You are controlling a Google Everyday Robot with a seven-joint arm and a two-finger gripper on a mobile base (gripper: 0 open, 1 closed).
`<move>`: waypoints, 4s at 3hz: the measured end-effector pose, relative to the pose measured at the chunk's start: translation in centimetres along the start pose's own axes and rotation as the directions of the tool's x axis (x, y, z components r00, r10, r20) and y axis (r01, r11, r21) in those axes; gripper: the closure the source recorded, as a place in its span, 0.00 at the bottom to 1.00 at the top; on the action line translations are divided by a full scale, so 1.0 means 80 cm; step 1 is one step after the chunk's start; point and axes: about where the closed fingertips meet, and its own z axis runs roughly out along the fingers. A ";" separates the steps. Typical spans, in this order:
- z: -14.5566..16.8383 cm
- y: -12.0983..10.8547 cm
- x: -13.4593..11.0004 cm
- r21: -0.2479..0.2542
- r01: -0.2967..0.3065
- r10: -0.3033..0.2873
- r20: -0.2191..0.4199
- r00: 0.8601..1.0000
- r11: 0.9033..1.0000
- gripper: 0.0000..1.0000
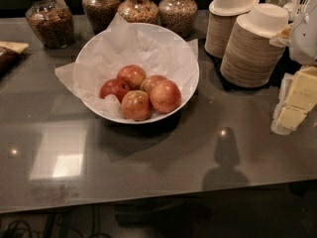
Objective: Pick apple from white bowl
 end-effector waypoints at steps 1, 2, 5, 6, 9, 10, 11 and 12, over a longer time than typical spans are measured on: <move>0.000 0.000 0.000 0.000 0.000 0.000 0.000 1.000 1.000 0.00; -0.001 -0.003 -0.007 0.012 0.004 -0.004 0.028 1.000 1.000 0.00; 0.015 -0.005 -0.061 -0.002 0.020 -0.019 0.228 0.973 1.000 0.00; 0.024 0.003 -0.100 -0.035 -0.007 0.019 0.351 0.936 0.999 0.00; 0.036 0.019 -0.167 -0.065 0.026 0.014 0.541 0.841 0.998 0.21; 0.051 0.021 -0.180 -0.060 0.039 0.001 0.555 0.832 0.997 0.29; 0.065 0.020 -0.188 -0.051 0.046 -0.010 0.551 0.834 0.998 0.29; 0.080 0.016 -0.194 -0.035 0.046 -0.020 0.534 0.846 0.998 0.28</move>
Offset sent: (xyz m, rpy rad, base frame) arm 0.0066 0.0097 -0.0003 0.0503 -0.0211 0.0189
